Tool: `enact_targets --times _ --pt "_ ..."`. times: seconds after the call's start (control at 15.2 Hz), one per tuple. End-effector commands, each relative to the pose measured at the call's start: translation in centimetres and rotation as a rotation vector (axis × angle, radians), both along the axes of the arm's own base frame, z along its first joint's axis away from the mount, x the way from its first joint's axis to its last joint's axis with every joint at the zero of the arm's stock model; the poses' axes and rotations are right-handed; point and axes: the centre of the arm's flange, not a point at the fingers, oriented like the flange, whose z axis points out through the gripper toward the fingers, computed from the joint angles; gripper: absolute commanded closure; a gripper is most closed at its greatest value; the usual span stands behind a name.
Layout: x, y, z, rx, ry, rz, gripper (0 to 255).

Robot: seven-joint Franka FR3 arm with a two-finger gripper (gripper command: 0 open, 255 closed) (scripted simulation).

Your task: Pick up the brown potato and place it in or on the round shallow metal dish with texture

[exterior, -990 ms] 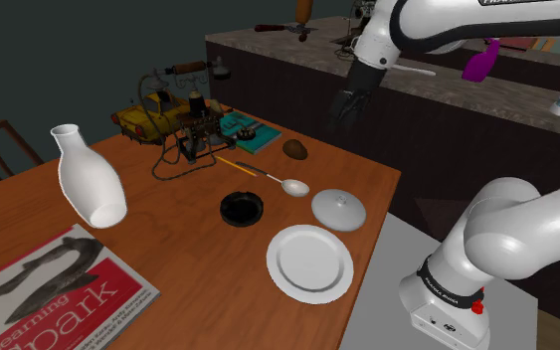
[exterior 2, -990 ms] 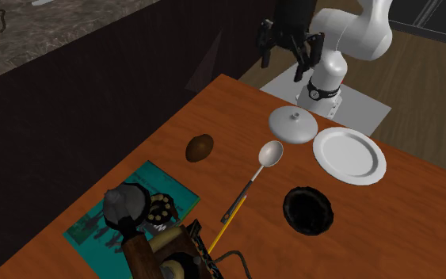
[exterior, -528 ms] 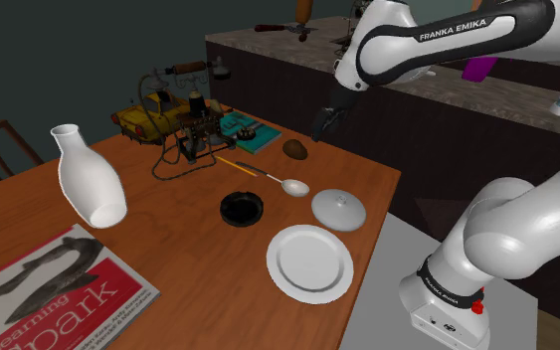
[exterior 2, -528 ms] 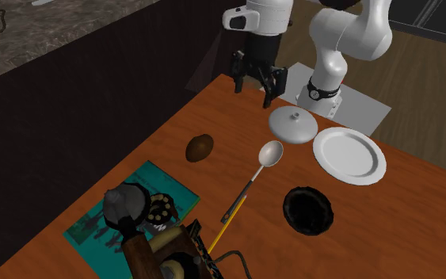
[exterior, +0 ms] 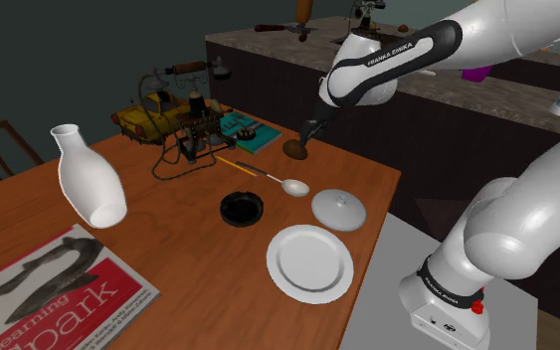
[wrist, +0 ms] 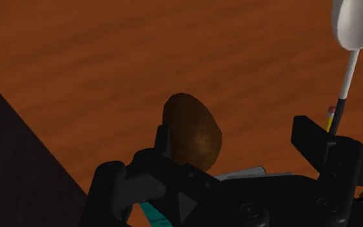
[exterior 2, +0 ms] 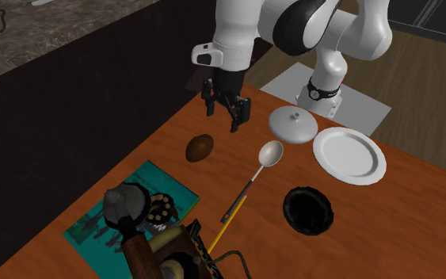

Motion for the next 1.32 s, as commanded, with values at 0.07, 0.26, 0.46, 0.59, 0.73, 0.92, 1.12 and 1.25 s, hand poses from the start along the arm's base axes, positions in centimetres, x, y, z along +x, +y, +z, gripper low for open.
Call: enact_targets --times 0.07,0.26,0.46,0.59,0.73,0.92,1.12,1.25 --pt "2.3 -1.3 -2.8 -0.009 -0.022 0.002 0" --pt "3.6 -2.0 -4.6 -0.013 -0.032 0.003 0" --pt "4.0 -1.9 -6.1 -0.013 -0.032 0.003 0" --pt "4.3 -1.8 -7.1 -0.013 -0.032 0.003 0" --pt "4.5 -1.7 -7.9 -0.013 -0.032 0.003 0" --pt "4.5 -1.7 -7.9 -0.013 -0.032 0.003 0" --pt "4.5 -1.7 -7.9 -0.013 -0.032 0.003 0" --pt "4.5 -1.7 -7.9 -0.013 -0.032 0.003 255"
